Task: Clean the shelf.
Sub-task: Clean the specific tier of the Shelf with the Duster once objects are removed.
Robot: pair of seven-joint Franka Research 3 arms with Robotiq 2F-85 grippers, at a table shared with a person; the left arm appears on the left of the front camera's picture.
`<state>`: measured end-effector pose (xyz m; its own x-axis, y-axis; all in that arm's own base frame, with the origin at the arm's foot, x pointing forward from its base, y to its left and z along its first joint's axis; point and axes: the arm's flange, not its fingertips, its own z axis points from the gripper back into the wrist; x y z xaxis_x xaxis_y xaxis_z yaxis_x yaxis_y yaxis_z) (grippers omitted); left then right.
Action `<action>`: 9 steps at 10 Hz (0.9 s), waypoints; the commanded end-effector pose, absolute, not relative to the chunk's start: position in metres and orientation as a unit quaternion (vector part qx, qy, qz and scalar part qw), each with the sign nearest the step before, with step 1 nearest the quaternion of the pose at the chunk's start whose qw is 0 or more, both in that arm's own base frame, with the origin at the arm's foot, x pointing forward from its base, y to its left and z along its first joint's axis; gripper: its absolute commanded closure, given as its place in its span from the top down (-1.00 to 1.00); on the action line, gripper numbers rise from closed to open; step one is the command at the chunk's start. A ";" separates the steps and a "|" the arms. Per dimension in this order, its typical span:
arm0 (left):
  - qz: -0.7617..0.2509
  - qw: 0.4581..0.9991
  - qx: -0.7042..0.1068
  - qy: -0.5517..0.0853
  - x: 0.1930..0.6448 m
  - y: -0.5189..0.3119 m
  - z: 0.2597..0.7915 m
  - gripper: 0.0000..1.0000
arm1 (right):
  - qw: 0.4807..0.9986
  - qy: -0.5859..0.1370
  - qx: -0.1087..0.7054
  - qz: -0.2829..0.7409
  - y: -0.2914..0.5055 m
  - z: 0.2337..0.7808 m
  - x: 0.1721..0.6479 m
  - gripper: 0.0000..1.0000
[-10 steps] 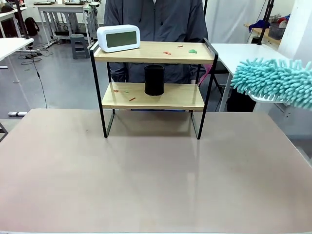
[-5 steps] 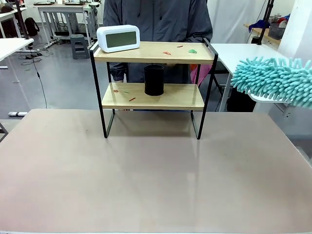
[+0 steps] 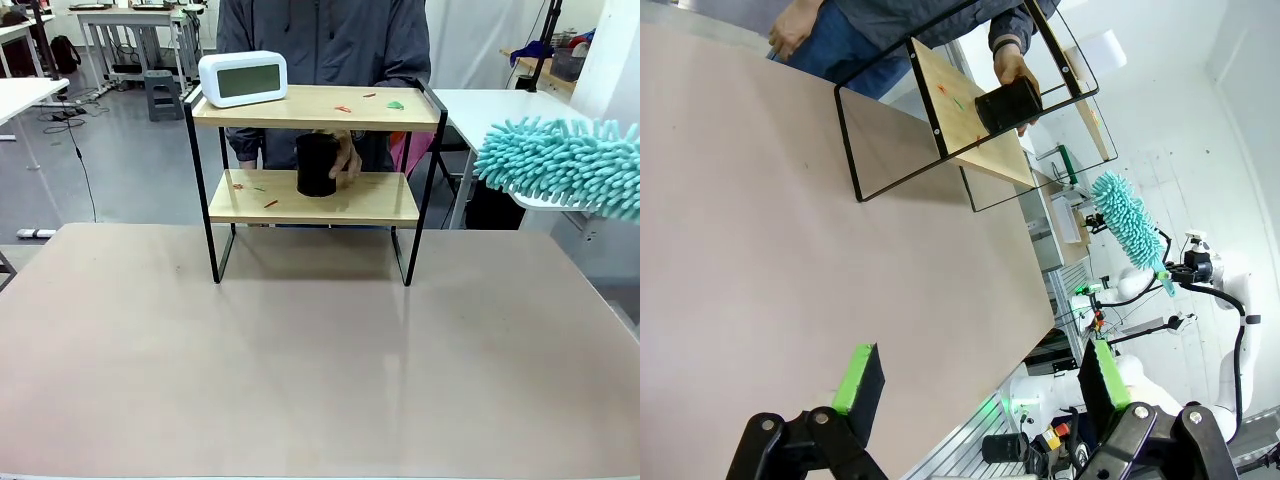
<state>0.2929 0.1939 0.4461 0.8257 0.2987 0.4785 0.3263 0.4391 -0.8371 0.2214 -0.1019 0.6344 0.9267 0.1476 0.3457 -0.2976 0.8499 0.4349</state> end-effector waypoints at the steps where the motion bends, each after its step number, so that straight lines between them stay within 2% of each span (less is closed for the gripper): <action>1: -0.015 0.789 -0.532 -0.306 0.294 0.193 0.447 1.00 | 0.947 -0.159 0.257 0.108 -0.100 0.638 0.225 -1.00; 5: -0.015 0.789 -0.532 -0.306 0.294 0.193 0.447 1.00 | 0.947 -0.159 0.257 0.108 -0.100 0.638 0.225 -1.00; 6: -0.015 0.789 -0.532 -0.306 0.294 0.193 0.447 1.00 | 0.950 -0.151 0.248 0.117 -0.102 0.634 0.221 -0.74; 9: -0.015 0.789 -0.532 -0.306 0.294 0.193 0.447 1.00 | 0.946 -0.076 0.150 0.278 0.008 0.630 0.234 -0.74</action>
<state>0.2933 0.1937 0.4460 0.8262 0.2980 0.4781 0.3260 0.4392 -0.8372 0.2279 -0.0256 0.6340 0.8843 0.3768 0.2757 -0.4561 0.8237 0.3370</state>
